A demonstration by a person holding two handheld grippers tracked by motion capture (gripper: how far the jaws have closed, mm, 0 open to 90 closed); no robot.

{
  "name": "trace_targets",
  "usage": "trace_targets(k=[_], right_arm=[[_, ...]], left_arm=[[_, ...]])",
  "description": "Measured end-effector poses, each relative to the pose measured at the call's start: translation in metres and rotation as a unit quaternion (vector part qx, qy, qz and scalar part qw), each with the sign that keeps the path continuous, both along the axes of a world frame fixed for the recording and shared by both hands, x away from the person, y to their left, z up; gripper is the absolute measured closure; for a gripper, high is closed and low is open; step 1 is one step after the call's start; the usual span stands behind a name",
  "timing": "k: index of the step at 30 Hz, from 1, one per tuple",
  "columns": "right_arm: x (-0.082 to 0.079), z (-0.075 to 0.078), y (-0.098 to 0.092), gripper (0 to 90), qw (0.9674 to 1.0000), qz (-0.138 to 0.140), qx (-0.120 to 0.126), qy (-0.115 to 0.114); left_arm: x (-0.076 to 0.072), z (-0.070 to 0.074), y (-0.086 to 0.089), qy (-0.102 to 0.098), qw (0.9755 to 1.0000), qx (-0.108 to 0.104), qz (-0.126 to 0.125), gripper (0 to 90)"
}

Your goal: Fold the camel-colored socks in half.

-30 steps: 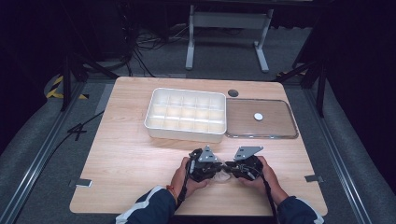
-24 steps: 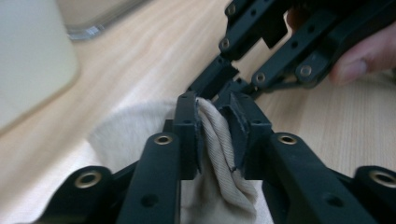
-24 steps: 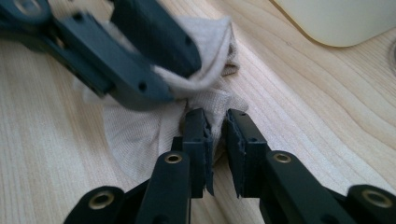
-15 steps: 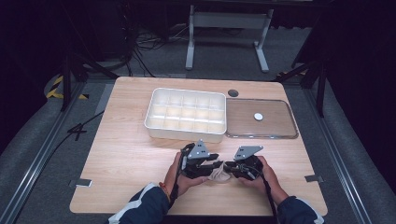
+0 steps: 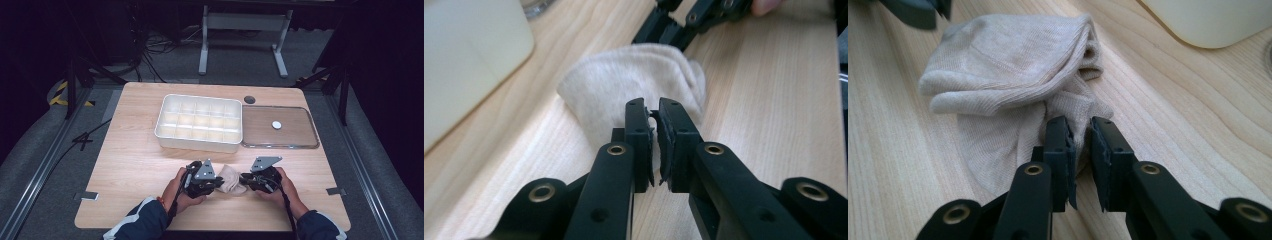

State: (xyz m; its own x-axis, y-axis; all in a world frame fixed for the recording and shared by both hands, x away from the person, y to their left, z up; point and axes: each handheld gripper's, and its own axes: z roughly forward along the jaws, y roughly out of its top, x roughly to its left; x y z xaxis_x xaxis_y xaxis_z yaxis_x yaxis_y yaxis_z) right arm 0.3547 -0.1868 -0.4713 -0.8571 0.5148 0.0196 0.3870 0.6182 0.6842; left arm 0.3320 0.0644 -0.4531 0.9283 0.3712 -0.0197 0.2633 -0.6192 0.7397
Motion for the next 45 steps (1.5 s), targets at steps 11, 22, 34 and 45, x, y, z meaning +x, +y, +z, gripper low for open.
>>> trace_targets(k=[11, 22, 34, 45], right_arm=[[0.0, 0.0, -0.001, 75.3, 1.0, -0.006, 0.002, -0.001], [-0.014, 0.036, -0.001, 76.0, 0.9959, -0.011, 0.071, -0.055], [-0.019, 0.01, 0.025, 82.3, 0.9986, 0.035, -0.005, -0.038], [-0.018, 0.004, 0.024, 82.7, 0.9987, 0.037, -0.003, -0.034]], left_arm=[[-0.002, -0.02, -0.008, 0.002, 0.9999, 0.016, -0.001, 83.5], [-0.002, -0.022, -0.009, 0.008, 0.9998, 0.012, 0.015, 84.4], [-0.001, -0.02, -0.01, -0.004, 0.9996, 0.027, 0.003, 84.0], [0.01, -0.016, 0.017, 0.038, 0.9947, -0.022, 0.093, 58.9]])
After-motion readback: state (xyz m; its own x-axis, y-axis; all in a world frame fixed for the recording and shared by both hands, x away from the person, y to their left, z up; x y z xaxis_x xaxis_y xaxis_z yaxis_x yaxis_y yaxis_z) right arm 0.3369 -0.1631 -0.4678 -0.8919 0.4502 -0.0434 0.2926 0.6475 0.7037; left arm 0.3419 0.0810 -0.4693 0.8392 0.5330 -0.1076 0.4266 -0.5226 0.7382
